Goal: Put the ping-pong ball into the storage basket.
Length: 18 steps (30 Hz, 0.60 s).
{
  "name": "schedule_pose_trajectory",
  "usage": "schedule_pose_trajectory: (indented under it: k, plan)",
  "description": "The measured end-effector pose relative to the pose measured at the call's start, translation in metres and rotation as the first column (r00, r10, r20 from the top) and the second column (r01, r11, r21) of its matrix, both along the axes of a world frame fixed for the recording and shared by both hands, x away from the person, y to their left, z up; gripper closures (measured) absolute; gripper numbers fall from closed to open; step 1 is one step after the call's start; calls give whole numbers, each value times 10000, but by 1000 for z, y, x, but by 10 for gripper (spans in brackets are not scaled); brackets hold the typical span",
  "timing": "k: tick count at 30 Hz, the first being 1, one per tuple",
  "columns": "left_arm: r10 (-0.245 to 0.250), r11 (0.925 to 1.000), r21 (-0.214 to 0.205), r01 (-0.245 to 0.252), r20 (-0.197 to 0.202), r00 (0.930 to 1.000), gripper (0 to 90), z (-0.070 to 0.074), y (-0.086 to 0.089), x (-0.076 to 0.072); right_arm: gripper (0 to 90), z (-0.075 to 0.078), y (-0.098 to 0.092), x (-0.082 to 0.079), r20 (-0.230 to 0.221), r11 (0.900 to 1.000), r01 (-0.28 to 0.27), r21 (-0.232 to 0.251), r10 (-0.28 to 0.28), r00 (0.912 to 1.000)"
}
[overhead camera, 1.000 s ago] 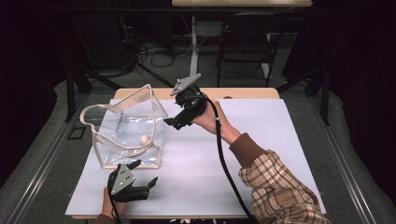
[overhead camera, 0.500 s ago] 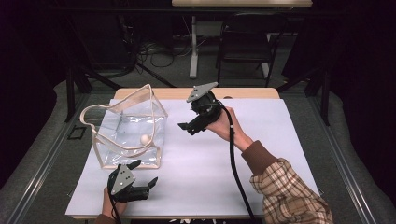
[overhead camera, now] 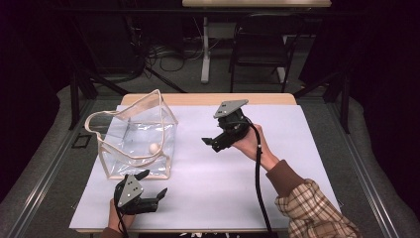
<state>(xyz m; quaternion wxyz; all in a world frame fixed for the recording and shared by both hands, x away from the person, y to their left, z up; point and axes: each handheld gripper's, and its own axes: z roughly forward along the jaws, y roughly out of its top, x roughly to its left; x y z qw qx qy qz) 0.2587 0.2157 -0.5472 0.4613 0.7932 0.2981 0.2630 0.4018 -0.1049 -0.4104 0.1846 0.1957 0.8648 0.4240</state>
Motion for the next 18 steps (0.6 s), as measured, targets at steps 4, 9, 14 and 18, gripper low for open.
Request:
schedule_pose_trajectory:
  k: [4, 9, 14, 18]
  plan:
    - [-8, 10000, 6, 8, -1, 10000, 161, 0, 0, 0, 0, -8, -9, -4, -49, 9998, 177, -19, -177, 9998]
    - [-5, 10000, 30, 5, -3, 10000, 161, 0, 0, 0, 0, -18, -21, -9, -99, 9993, 386, -5, -386, 9992]
    - [-4, 10000, 20, 4, -4, 10000, 161, 0, 0, 0, 0, -27, -33, -14, -97, 9978, 661, 45, -661, 9978]
    - [-12, 10000, 23, 12, -7, 10000, 161, 0, 0, 0, 0, -32, -43, -19, -65, 9965, 833, 94, -832, 9965]
